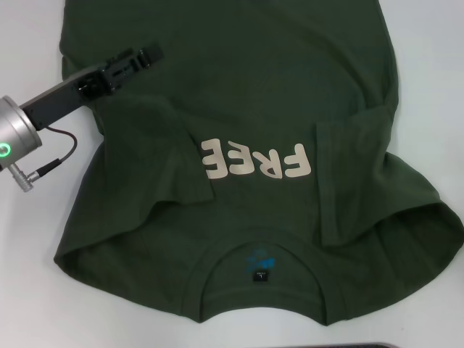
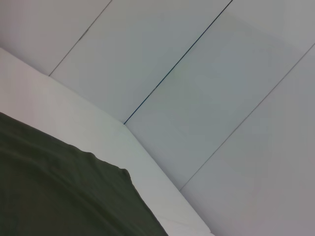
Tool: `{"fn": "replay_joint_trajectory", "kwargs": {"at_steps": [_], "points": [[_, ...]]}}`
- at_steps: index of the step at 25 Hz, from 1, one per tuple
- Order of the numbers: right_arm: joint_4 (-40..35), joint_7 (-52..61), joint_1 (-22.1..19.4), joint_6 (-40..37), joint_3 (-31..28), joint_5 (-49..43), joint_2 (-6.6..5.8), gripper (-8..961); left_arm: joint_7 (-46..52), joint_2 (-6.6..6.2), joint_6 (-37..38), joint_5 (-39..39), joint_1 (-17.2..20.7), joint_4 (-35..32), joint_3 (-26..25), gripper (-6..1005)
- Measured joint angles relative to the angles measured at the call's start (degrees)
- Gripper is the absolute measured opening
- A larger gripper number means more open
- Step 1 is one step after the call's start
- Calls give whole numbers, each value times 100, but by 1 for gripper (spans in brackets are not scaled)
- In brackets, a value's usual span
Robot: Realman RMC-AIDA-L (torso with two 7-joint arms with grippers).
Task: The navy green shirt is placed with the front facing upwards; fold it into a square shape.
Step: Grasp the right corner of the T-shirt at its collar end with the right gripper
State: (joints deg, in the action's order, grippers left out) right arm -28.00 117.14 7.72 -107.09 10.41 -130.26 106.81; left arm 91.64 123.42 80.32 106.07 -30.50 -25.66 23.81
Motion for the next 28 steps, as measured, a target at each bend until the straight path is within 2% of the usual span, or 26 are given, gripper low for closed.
{"fn": "replay_joint_trajectory", "kwargs": {"at_steps": [14, 28], "points": [[149, 523, 61, 618, 26, -270, 142, 824, -37, -14, -148, 15, -35, -4, 18, 846], [155, 716, 217, 756, 5, -249, 279, 822, -92, -19, -227, 43, -71, -1, 18, 846]]}}
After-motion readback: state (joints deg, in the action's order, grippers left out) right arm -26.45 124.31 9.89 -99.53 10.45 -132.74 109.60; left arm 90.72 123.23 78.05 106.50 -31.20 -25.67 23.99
